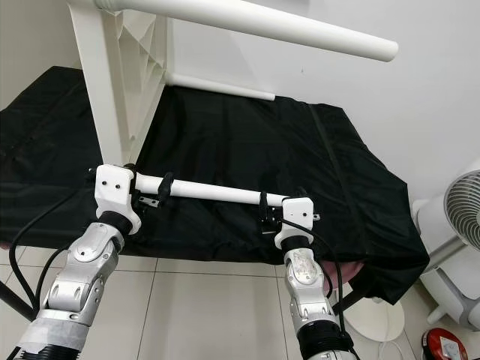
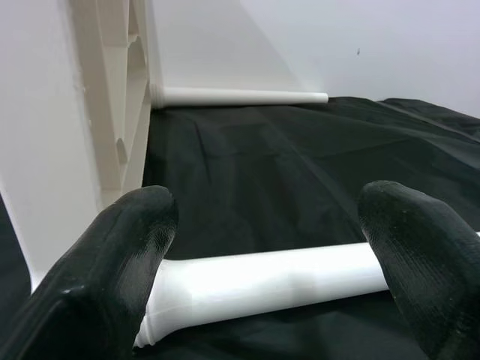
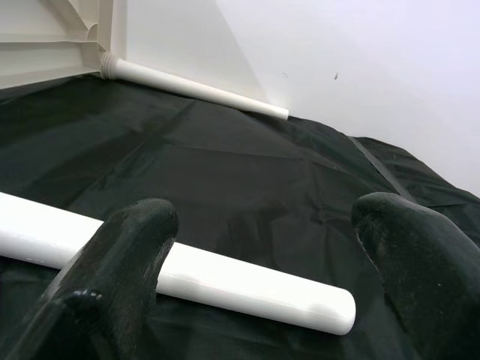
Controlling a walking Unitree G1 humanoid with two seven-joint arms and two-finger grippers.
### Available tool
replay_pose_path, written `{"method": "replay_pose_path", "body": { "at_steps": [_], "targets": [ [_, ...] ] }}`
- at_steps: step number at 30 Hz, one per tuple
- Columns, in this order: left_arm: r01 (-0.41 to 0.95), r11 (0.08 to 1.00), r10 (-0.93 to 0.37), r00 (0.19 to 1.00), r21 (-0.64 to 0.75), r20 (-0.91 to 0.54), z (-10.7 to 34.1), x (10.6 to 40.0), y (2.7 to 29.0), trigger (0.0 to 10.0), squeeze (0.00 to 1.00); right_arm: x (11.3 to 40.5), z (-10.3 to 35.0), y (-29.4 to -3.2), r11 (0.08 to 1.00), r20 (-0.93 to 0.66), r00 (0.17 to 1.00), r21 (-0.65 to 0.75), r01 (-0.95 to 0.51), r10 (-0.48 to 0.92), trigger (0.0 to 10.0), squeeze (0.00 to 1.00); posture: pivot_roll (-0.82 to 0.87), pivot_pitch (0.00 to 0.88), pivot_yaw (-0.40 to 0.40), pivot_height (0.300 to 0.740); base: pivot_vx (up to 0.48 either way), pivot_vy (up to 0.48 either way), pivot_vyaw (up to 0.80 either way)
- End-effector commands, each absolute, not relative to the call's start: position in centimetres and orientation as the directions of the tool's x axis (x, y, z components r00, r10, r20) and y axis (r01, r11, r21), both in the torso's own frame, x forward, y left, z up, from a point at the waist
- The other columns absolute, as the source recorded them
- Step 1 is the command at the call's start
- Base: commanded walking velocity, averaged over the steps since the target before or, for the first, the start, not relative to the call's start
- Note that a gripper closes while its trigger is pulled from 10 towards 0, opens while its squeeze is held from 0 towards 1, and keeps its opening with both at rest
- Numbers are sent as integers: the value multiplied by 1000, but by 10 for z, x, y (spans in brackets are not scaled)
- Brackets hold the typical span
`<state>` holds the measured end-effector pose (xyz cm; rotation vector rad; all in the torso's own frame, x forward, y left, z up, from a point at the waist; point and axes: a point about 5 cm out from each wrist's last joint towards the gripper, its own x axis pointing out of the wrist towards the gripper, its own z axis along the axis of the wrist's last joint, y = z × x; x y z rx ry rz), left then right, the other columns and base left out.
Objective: Building children table
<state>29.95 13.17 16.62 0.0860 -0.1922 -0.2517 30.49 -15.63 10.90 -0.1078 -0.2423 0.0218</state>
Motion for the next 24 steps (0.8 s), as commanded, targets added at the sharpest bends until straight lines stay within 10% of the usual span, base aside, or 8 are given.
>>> {"method": "replay_pose_path", "body": {
  "at_steps": [1, 24],
  "targets": [
    [298, 945, -319, 930, 133, 184, 167, 296, 125, 10000, 0, 306, 110, -161, 993, 237, 971, -121, 5, 24, 10000, 0, 64, 0, -115, 740, 0, 0, 0],
    [226, 966, -245, 954, 123, 173, 164, 298, 130, 10000, 0, 302, 107, -161, 992, 226, 974, -129, -6, 36, 10000, 0, 63, 0, -123, 740, 0, -289, 0]
  ]
}}
